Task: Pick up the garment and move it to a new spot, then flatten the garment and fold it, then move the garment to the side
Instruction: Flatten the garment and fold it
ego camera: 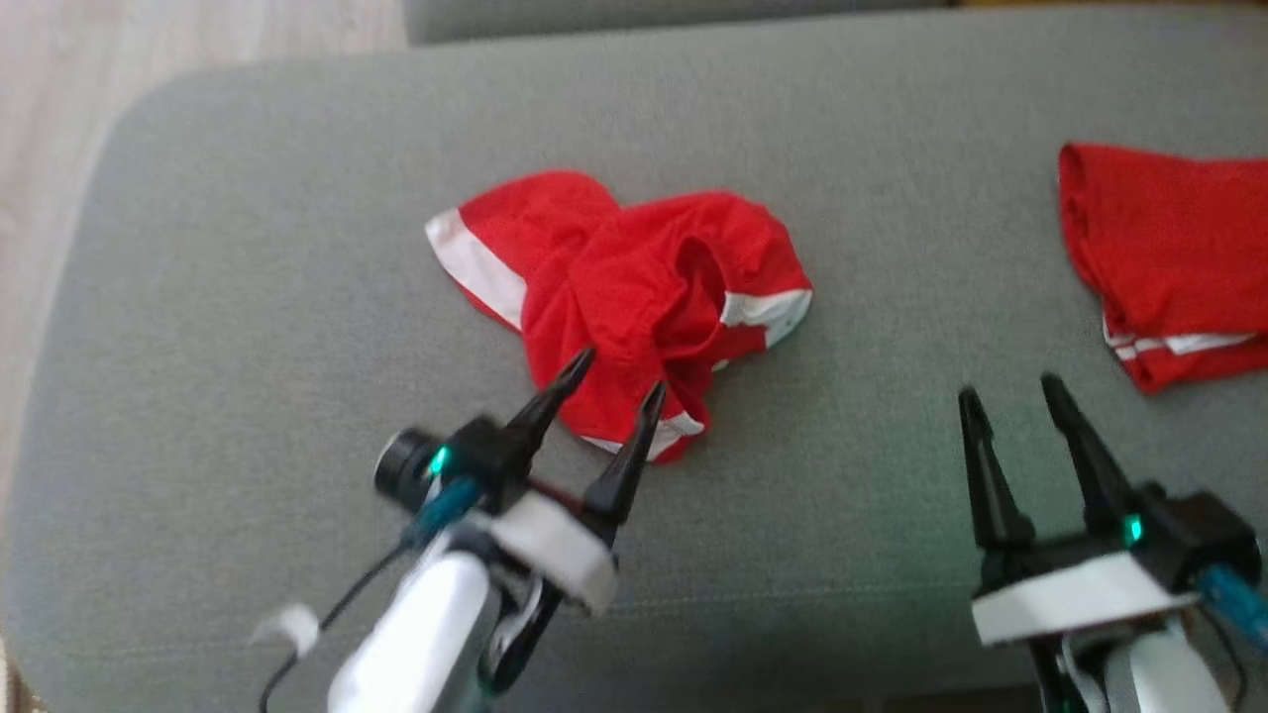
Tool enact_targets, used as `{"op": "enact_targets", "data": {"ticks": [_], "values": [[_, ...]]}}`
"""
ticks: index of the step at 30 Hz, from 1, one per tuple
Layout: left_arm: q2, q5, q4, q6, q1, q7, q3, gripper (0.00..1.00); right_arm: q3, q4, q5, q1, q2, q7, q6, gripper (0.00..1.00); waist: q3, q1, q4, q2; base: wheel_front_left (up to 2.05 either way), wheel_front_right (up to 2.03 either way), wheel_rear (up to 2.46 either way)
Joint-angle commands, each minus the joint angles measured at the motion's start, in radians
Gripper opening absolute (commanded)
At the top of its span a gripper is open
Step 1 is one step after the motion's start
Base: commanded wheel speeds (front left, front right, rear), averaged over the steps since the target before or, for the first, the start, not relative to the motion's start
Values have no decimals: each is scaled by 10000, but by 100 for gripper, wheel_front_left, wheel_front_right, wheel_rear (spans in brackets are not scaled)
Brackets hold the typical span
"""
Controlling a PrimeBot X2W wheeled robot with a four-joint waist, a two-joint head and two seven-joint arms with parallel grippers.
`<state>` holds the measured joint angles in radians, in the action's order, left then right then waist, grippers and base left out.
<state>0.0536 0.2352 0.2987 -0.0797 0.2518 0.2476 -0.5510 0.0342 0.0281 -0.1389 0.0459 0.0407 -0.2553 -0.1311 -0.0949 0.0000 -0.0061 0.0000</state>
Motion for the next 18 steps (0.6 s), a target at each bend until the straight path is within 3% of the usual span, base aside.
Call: {"op": "enact_targets", "data": {"ticks": [1,9,17,18], "values": [[-33,242,28,12,875,-24,18,100,-278,-429,104,-586,95,-65,4,100,-663,0,-530,0,0,0,0],[-33,919,1379,159,3149,-503,-1189,100,-183,-612,-72,-1310,95,-65,4,100,-1750,0,-1253,0,0,0,0],[-33,1253,2367,716,4068,-655,-1675,100,-80,-641,-223,-1551,95,-65,4,100,-2140,0,-1597,0,0,0,0],[-33,1283,2441,735,4125,-612,-1715,92,-57,-646,-244,-1558,95,-65,4,100,-2143,0,-1614,0,0,0,0]]}}
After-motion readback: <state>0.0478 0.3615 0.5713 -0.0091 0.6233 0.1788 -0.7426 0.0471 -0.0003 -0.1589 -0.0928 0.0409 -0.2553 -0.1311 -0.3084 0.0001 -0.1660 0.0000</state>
